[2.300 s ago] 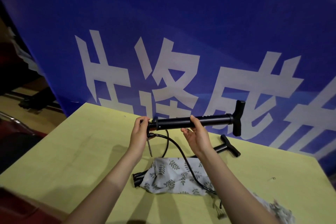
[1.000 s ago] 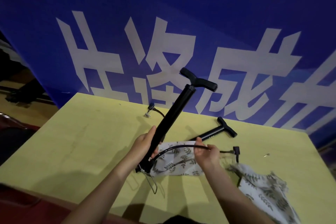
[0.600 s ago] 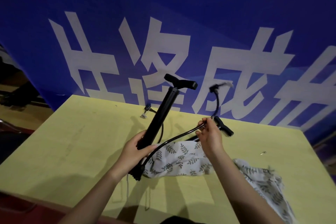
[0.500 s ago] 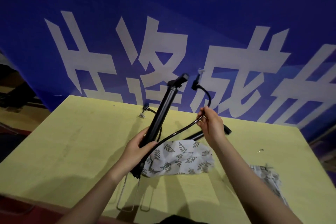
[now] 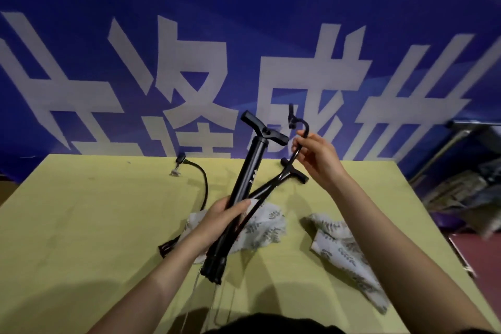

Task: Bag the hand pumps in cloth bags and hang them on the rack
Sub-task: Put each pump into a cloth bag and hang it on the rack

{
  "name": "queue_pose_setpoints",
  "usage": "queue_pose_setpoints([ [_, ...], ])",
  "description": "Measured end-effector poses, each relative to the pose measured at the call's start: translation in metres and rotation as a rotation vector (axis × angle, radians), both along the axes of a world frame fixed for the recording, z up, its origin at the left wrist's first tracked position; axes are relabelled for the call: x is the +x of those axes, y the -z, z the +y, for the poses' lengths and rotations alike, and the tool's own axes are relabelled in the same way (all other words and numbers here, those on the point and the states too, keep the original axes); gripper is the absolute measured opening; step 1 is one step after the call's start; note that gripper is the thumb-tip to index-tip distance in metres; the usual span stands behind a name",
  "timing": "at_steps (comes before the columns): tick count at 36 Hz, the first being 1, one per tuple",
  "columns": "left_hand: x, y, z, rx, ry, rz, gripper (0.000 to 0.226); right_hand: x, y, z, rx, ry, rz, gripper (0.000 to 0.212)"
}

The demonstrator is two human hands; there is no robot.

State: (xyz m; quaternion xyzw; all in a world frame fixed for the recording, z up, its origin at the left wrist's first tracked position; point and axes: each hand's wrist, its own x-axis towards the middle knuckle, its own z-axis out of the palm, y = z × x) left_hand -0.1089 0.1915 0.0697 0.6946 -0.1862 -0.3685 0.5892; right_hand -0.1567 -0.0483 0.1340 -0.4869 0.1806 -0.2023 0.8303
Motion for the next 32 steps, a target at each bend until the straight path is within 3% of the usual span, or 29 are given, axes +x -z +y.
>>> queue_pose_setpoints([
  [5,-0.009,0.003,-0.021,0.051,0.177,-0.054,0.022,-0.023,-0.012,-0.047,0.057,0.147,-0.075,0.011],
  [11,-0.039,0.003,-0.058,0.036,0.274,0.012,0.021,-0.057,-0.020,-0.105,-0.516,0.001,0.223,0.024],
  [19,-0.074,0.013,-0.115,0.033,0.290,0.180,0.033,-0.093,-0.009,-0.157,-0.689,0.067,0.489,0.034],
  [27,-0.113,0.019,-0.158,0.024,0.252,0.227,0.031,-0.128,-0.002,-0.212,-0.230,0.110,0.390,0.029],
  [32,-0.135,0.023,-0.185,0.032,0.294,0.169,0.066,-0.147,0.001,-0.239,0.225,0.060,0.182,0.027],
])
